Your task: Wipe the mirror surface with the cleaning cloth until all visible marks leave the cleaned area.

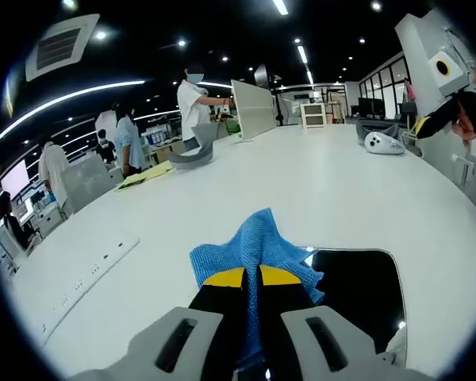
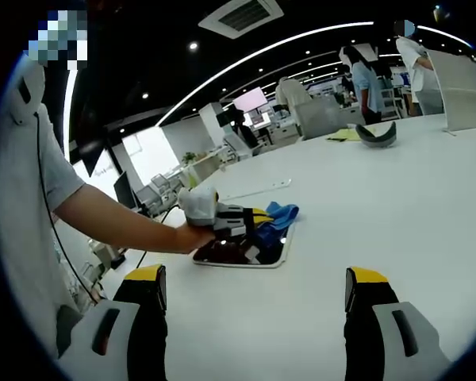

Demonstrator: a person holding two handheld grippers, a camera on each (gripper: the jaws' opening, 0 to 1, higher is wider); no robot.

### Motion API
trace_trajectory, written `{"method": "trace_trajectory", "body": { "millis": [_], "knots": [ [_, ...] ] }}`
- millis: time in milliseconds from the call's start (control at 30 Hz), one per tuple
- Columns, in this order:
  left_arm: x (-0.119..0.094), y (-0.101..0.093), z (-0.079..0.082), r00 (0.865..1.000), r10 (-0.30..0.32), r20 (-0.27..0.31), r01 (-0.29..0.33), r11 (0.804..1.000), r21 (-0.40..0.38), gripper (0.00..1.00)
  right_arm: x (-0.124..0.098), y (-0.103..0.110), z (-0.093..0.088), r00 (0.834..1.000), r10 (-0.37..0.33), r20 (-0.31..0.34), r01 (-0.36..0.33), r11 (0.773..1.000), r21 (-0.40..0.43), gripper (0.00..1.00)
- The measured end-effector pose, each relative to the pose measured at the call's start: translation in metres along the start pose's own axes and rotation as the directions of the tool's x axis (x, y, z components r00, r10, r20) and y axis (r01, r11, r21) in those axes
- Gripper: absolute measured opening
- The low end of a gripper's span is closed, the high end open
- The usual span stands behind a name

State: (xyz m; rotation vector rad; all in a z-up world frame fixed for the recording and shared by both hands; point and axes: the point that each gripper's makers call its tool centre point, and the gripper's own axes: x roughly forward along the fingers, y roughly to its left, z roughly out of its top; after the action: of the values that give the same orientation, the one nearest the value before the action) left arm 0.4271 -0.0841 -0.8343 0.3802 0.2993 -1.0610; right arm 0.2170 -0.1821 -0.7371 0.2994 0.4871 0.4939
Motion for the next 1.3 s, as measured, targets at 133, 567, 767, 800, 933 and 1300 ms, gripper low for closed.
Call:
{"method": "trace_trajectory", "body": {
  "millis": [133,567,767,800,933,1300],
  "knots": [
    [0.000,0.003,0.000,1.000,0.002,-0.003,-0.002,1.000,0.004,0.03,0.000,-0.001,0.000,1.000,-0.002,0.001,0.002,1.000,-0.002,0.93],
    [0.002,0.013,-0.002,1.000,0.013,-0.007,-0.013,1.000,-0.003,0.03,0.001,0.000,0.001,1.000,0.005,-0.003,-0.005,1.000,-0.004,0.95],
    [0.002,0.017,-0.003,1.000,0.018,-0.011,-0.018,1.000,-0.005,0.03,0.001,0.000,0.001,1.000,0.008,-0.003,-0.008,1.000,-0.002,0.95],
    [0.002,0.018,-0.003,1.000,0.019,-0.011,-0.019,1.000,-0.006,0.03,0.001,0.000,0.000,1.000,0.008,-0.003,-0.008,1.000,-0.003,0.95],
    [0.002,0.020,-0.004,1.000,0.025,-0.012,-0.025,1.000,-0.009,0.03,0.001,-0.001,0.001,1.000,0.006,-0.001,-0.006,1.000,-0.002,0.95],
    [0.002,0.021,-0.004,0.999,0.030,-0.015,-0.030,0.999,-0.015,0.03,0.002,-0.001,-0.001,1.000,0.005,-0.005,-0.005,1.000,-0.001,0.95]
  ]
}}
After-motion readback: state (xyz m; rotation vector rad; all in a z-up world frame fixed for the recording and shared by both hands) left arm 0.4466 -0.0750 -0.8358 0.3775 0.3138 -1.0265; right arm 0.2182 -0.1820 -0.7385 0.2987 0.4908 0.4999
